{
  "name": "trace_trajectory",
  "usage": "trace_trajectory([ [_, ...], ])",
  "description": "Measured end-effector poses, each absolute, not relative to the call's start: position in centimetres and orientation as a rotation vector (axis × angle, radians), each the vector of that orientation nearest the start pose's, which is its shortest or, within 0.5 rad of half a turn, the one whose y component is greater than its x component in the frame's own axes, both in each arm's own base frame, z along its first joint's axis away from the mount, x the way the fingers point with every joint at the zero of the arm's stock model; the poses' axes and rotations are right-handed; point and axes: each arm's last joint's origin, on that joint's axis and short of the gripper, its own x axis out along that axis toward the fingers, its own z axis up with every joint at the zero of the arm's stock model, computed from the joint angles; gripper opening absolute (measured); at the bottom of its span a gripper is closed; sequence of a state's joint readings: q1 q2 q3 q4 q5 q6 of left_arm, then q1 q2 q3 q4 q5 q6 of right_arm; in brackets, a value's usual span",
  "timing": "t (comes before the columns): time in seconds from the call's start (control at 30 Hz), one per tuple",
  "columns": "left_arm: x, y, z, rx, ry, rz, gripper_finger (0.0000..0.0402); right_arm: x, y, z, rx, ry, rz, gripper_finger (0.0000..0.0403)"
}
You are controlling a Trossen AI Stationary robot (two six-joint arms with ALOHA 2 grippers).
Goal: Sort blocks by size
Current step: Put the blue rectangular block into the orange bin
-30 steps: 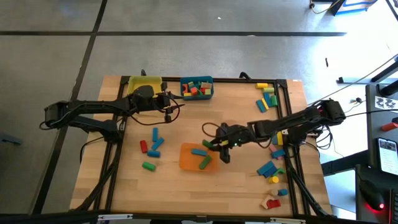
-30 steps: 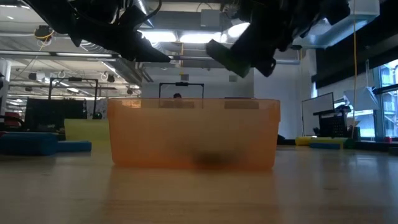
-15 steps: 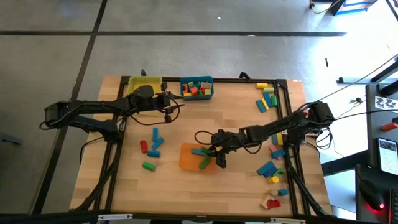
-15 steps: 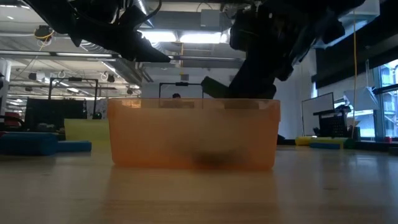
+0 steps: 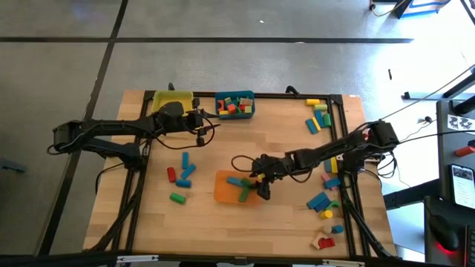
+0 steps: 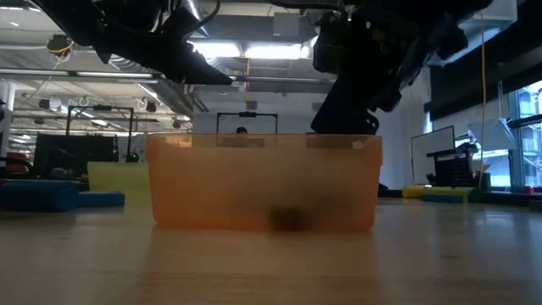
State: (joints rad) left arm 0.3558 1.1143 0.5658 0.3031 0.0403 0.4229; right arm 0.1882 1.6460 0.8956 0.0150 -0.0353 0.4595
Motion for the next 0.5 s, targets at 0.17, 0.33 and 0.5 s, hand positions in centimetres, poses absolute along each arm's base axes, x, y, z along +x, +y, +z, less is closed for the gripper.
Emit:
trace_trajectory([
  [0.17,22.3,8.2,24.0,0.368,0.304,0.258,0.0127,32.6,4.3,20.6,0.397,0.810,-0.032,0.0254],
  [0.33,22.3,8.2,24.0,0.367,0.305,0.258,0.0127,31.9,1.8,23.2,0.362,0.894,-0.223,0.0245],
  [0.5,22.3,8.2,24.0,0.365,0.306,0.258,0.0127,30.6,-0.9,24.5,0.324,0.999,-0.414,0.0231],
])
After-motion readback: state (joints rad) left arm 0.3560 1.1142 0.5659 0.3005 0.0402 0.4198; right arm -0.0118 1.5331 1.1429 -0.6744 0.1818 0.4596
